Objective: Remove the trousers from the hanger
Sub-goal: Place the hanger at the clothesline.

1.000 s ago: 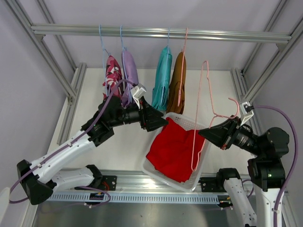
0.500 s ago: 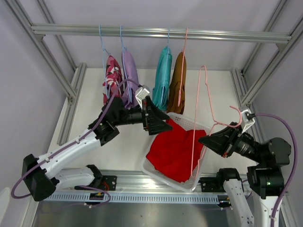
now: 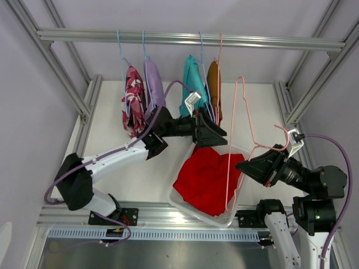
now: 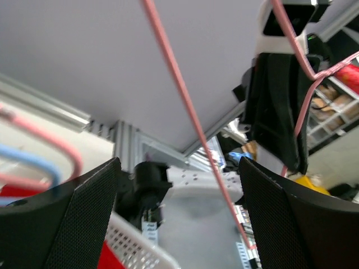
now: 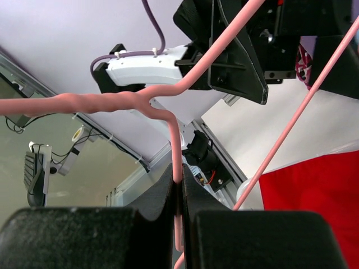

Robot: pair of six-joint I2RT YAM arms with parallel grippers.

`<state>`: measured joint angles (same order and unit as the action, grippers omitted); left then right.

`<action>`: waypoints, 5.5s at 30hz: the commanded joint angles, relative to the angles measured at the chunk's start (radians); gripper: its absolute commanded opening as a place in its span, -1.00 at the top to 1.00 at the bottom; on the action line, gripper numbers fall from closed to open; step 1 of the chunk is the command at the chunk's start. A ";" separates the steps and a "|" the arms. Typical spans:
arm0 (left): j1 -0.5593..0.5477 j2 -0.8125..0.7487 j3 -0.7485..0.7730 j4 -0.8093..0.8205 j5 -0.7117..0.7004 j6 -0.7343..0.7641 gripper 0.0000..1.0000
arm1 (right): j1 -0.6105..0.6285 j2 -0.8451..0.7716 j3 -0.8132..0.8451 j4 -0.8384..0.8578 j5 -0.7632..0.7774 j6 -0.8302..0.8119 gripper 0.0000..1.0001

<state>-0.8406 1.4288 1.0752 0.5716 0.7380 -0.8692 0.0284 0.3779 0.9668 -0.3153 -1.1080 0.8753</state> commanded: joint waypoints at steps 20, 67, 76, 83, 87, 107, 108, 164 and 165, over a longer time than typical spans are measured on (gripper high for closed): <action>-0.066 0.124 0.094 0.494 0.081 -0.274 0.26 | -0.007 -0.050 0.035 -0.174 0.091 -0.107 1.00; -0.091 -0.037 0.068 0.306 0.020 -0.168 0.99 | -0.019 -0.077 -0.010 -0.205 0.129 -0.098 0.59; -0.091 -0.100 0.060 0.241 -0.003 -0.120 0.99 | -0.019 -0.096 -0.027 -0.215 0.129 -0.096 0.56; -0.077 -0.128 0.046 0.214 -0.025 -0.094 0.99 | -0.018 -0.122 -0.036 -0.222 0.105 -0.098 0.56; -0.058 -0.143 0.037 0.209 -0.025 -0.097 0.99 | -0.018 -0.128 -0.040 -0.232 0.089 -0.105 0.50; -0.038 -0.137 0.005 0.261 -0.015 -0.137 0.99 | -0.018 -0.142 -0.076 -0.200 0.085 -0.082 -0.07; -0.038 -0.145 0.003 0.245 -0.014 -0.133 0.99 | -0.018 -0.139 -0.074 -0.208 0.089 -0.087 -0.11; -0.043 -0.352 0.108 -0.130 -0.135 -0.033 0.99 | -0.006 -0.324 -0.519 0.625 0.186 0.280 -0.76; -0.043 -0.350 0.104 -0.122 -0.143 -0.036 0.99 | -0.001 -0.321 -0.523 0.675 0.192 0.301 -0.76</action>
<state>-0.8867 1.0775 1.1728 0.3611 0.6197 -0.8627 0.0147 0.0498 0.4477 0.1154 -0.9054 1.0821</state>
